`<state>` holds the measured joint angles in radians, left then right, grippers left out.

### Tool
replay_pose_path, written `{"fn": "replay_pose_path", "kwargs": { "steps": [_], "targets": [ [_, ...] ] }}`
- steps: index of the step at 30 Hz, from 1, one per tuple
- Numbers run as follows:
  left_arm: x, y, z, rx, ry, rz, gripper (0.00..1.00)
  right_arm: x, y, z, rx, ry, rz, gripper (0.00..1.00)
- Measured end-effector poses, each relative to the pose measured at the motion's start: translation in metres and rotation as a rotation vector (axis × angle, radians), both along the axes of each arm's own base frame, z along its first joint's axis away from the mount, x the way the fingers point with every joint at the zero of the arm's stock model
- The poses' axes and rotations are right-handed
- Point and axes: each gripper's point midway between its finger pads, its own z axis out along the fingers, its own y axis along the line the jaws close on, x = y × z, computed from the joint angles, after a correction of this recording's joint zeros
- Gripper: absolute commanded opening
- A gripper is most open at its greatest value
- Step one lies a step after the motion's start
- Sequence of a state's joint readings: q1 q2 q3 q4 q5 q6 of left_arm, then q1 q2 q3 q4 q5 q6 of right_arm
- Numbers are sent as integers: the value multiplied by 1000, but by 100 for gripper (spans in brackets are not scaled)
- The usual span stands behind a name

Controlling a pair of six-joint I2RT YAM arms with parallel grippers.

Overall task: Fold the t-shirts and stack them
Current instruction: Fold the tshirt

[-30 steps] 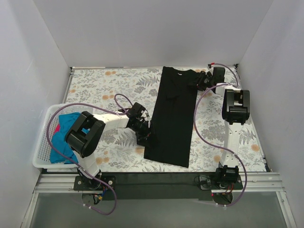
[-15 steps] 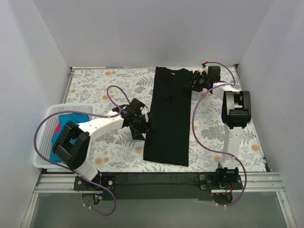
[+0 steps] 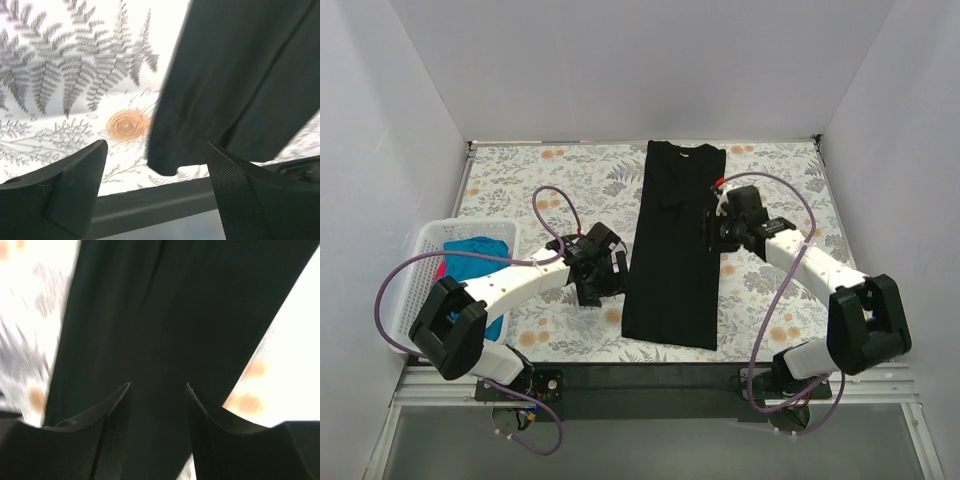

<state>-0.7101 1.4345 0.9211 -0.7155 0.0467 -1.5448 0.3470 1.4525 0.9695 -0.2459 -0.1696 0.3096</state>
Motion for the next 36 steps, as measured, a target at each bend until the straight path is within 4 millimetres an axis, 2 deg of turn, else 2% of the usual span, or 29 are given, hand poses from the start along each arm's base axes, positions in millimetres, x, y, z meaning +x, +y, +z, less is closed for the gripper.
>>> {"fn": "replay_pose_path", "kwargs": {
  "steps": [2, 5, 9, 10, 14, 19, 22, 26, 36],
  "targets": [
    [-8, 3, -5, 29, 12, -14, 75, -41, 7, -18, -51, 69, 55, 52],
    [-16, 2, -12, 65, 21, -39, 70, -83, 6, -32, -111, 141, 102, 50],
    [-24, 0, -26, 132, 45, -66, 60, -119, 15, -37, -137, 179, 165, 46],
    [-26, -1, -28, 149, 50, -74, 52, -126, 19, -38, -140, 187, 185, 45],
    [-30, -12, -25, 194, 37, -105, 38, -153, 31, -44, -149, 235, 250, 35],
    [-32, -30, -13, 180, 2, -149, 33, -174, 33, -51, -151, 291, 287, 31],
    [-35, -38, -14, 179, 5, -169, 31, -180, 30, -56, -159, 315, 293, 31],
    [-44, -37, -28, 210, 54, -191, 26, -189, 24, -63, -176, 349, 297, 31],
    [-68, -23, -50, 255, 142, -249, 27, -197, 19, -69, -189, 380, 293, 31]
  ]
}}
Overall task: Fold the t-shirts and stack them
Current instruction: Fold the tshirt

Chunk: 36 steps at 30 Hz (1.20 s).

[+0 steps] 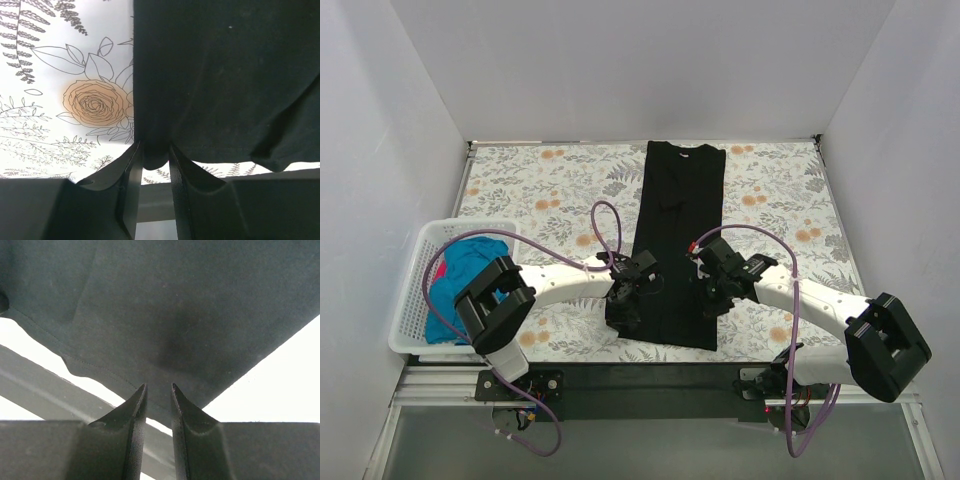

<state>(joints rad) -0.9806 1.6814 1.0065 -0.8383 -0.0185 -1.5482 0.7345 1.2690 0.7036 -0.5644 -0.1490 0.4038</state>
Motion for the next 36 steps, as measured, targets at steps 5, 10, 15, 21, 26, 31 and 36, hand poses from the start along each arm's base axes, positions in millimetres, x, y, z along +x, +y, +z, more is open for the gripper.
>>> {"fn": "replay_pose_path", "kwargs": {
  "steps": [5, 10, 15, 21, 26, 31, 36],
  "targets": [
    [-3, -1, 0, 0, 3, -16, 31, -3, -3, -1, -15, 14, -6, 32],
    [-6, 2, 4, 18, 2, -14, 54, -8, -10, -1, -42, 32, -20, 46],
    [2, 1, 28, -3, -58, 31, 68, -12, -22, 5, -73, 25, -65, 56],
    [14, -4, 58, -80, -150, 88, 74, -19, -26, 5, -79, 55, -115, 56],
    [13, 1, 45, -52, -134, 108, 75, -38, -32, -9, -125, 115, -127, 56],
    [13, 6, 35, -26, -120, 116, 75, -52, -31, -21, -186, 163, -114, 56],
    [15, 5, 33, -34, -124, 122, 75, -57, -31, -27, -228, 166, -113, 56]
  ]
}}
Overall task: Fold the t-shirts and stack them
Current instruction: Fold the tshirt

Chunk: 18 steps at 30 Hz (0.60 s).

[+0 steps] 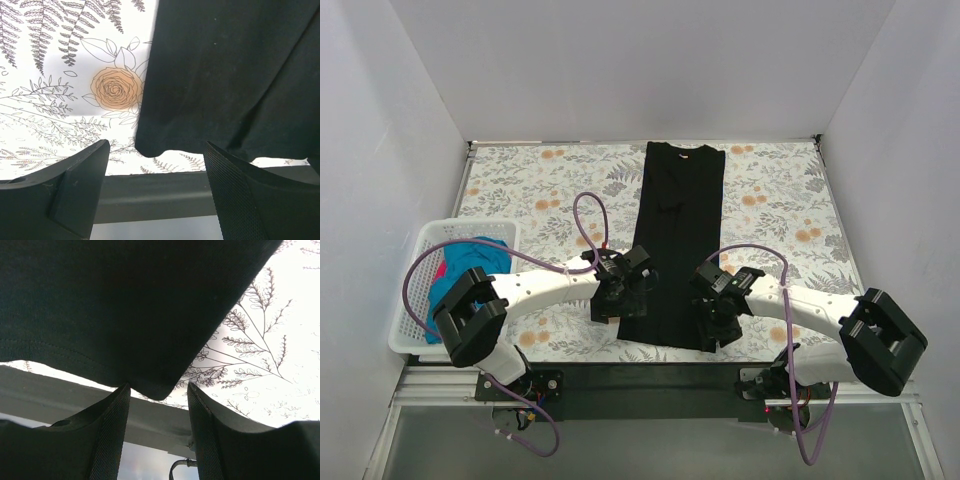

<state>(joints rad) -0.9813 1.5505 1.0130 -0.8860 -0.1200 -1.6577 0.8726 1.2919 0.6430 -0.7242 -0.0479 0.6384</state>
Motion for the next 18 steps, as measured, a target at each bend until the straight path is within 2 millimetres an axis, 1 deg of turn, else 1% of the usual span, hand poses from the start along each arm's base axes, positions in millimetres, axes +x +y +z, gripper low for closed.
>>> {"fn": "replay_pose_path", "kwargs": {
  "steps": [11, 18],
  "targets": [
    [2, 2, -2, 4, 2, 10, 74, 3, 0, 2, -11, -38, -24, 54],
    [1, 4, -15, 41, 27, 7, 74, 3, -1, -2, -44, -30, -19, 52]
  ]
}}
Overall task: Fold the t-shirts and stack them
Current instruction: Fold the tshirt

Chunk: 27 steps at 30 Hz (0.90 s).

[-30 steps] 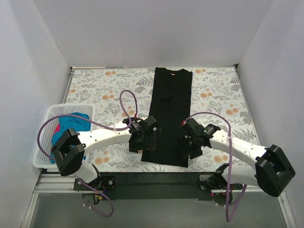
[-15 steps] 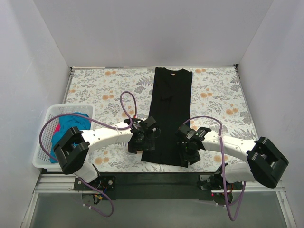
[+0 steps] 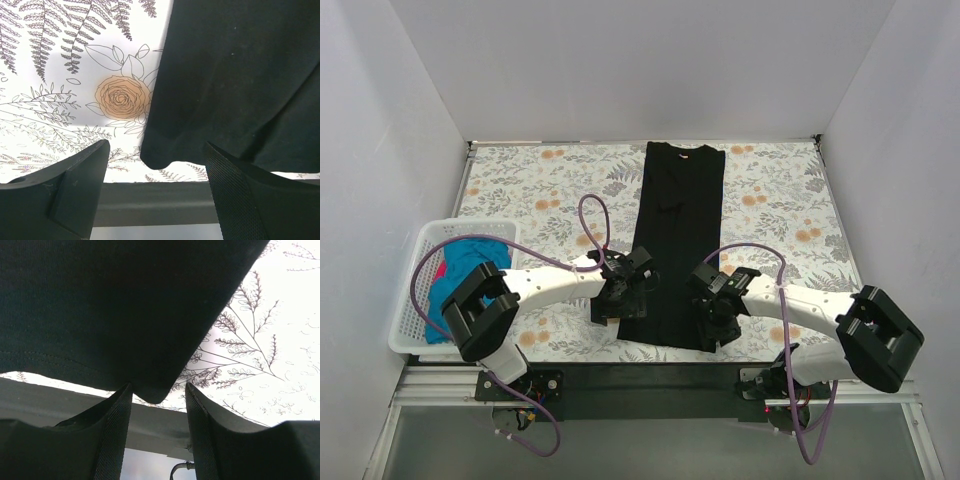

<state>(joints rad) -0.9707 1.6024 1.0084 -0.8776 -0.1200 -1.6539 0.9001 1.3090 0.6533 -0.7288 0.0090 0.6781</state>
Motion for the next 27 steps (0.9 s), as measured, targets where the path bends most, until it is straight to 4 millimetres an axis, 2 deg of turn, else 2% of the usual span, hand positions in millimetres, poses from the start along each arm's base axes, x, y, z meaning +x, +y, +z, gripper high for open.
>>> {"fn": "replay_pose_path", "kwargs": {
  "steps": [4, 6, 9, 11, 21, 27],
  "targets": [
    [0, 0, -3, 7, 5, -2, 74, 0, 2, -1, -19, 7, 12, 45],
    [0, 0, -4, 8, 8, -4, 74, 0, 4, -1, -20, 11, 17, 38],
    [0, -1, -4, 5, 8, -5, 74, -1, 7, -1, -6, 16, 19, 19],
    [-1, -1, -4, 4, 10, -6, 74, -1, 9, -1, 3, 16, 20, 2],
    [-6, -3, -7, -1, 43, -29, 71, 0, 8, 0, 0, 6, 22, 1],
    [-10, -2, -15, 16, 73, -44, 58, 0, 8, 0, 0, 6, 25, 1]
  ]
}}
